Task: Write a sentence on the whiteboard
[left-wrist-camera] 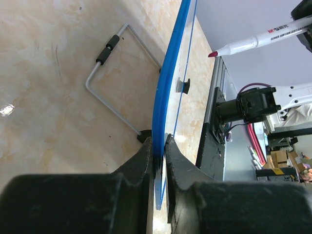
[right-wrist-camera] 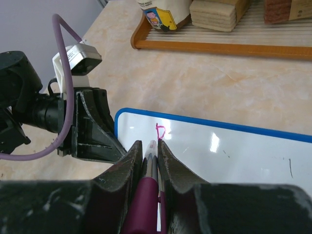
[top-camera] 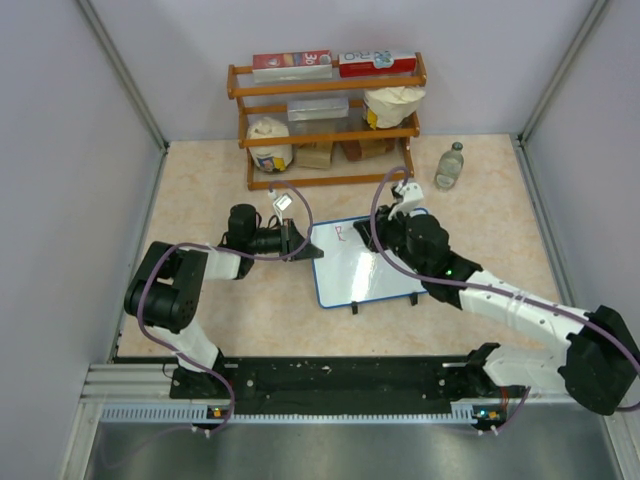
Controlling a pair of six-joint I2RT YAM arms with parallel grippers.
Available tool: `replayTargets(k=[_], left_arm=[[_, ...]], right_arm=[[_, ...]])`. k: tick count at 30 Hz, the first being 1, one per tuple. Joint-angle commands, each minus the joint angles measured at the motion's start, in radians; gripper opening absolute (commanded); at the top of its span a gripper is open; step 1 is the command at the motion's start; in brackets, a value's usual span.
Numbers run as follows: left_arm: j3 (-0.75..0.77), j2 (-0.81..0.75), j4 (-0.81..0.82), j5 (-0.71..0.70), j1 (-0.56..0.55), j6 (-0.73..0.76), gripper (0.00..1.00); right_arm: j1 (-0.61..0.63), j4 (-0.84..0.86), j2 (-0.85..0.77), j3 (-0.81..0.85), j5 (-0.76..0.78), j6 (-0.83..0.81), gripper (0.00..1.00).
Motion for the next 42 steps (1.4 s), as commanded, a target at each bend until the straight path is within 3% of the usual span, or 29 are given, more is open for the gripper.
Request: replayTargets(k=[1,42], left_arm=[[0.008,0.005,-0.026,-0.035,-0.003,0.043,0.00],[0.011,0.009,-0.029,-0.037,-0.003,0.044,0.00]], right_arm=[[-0.006,0.056,0.044,0.071,-0.027,0.001,0.00],[-0.008,0.037,0.067,0.004,-0.001,0.010,0.00]])
